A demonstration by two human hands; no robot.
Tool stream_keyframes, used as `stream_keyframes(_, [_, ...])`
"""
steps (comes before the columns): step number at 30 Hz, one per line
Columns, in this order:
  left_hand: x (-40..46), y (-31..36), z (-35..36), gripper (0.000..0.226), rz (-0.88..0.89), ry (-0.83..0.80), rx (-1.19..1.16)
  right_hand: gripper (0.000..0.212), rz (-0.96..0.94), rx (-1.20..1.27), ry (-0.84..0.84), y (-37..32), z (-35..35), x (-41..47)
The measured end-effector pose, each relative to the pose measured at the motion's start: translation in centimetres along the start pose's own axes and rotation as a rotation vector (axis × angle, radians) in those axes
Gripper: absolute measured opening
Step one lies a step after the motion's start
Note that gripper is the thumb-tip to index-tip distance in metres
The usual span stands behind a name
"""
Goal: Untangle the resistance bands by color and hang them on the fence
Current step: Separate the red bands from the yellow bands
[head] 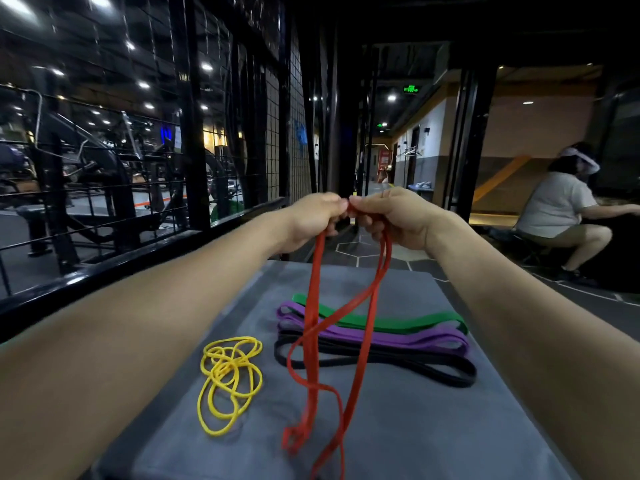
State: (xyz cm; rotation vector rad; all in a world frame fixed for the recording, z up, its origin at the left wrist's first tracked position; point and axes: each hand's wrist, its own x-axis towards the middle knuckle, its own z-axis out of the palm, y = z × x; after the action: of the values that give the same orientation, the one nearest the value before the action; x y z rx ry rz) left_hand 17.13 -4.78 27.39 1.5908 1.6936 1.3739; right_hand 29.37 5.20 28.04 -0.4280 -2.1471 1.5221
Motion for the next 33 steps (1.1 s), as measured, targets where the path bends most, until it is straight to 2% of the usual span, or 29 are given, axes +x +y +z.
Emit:
stream_keyframes(4, [0.7, 1.0, -0.4, 0.028, 0.018, 0.073, -0.057, 0.028, -0.051, 0.128, 0.037, -0.1, 0.2, -0.4])
stream_keyframes(8, [1.0, 0.7, -1.1, 0.032, 0.016, 0.167, -0.198, 0.023, -0.055, 0.135, 0.051, 0.6, 0.4, -0.4])
stream_keyframes(13, [0.8, 0.2, -1.6, 0.032, -0.075, 0.166, -0.252, 0.022, -0.084, 0.096, 0.070, 0.4, 0.9, -0.2])
stream_keyframes(15, [0.7, 0.6, -2.1, 0.036, -0.108, 0.136, -0.220, 0.020, -0.094, 0.063, 0.078, -0.1, 0.8, -0.3])
stream_keyframes(18, [0.6, 1.3, -2.6, 0.048, -0.180, 0.066, -0.033, 0.019, -0.109, 0.035, 0.084, -0.8, 0.6, -0.4])
stream_keyframes(20, [0.6, 1.5, -2.6, 0.044, -0.197, 0.037, 0.026, 0.018, -0.105, -0.011, 0.080, -1.0, 0.3, -0.5])
stream_keyframes(24, [0.7, 1.7, -2.5, 0.029, -0.181, 0.031, 0.002, 0.017, -0.096, -0.057, 0.070, -1.0, -0.2, -0.6])
stream_keyframes(28, [1.2, 2.4, -2.2, 0.026, -0.167, 0.062, -0.145, 0.014, -0.119, -0.037, 0.101, -1.4, -0.3, -0.6])
stream_keyframes(33, [1.8, 3.1, -1.4, 0.025, -0.095, 0.193, -0.375, 0.019, -0.163, 0.062, 0.163, -1.2, -0.3, -0.4])
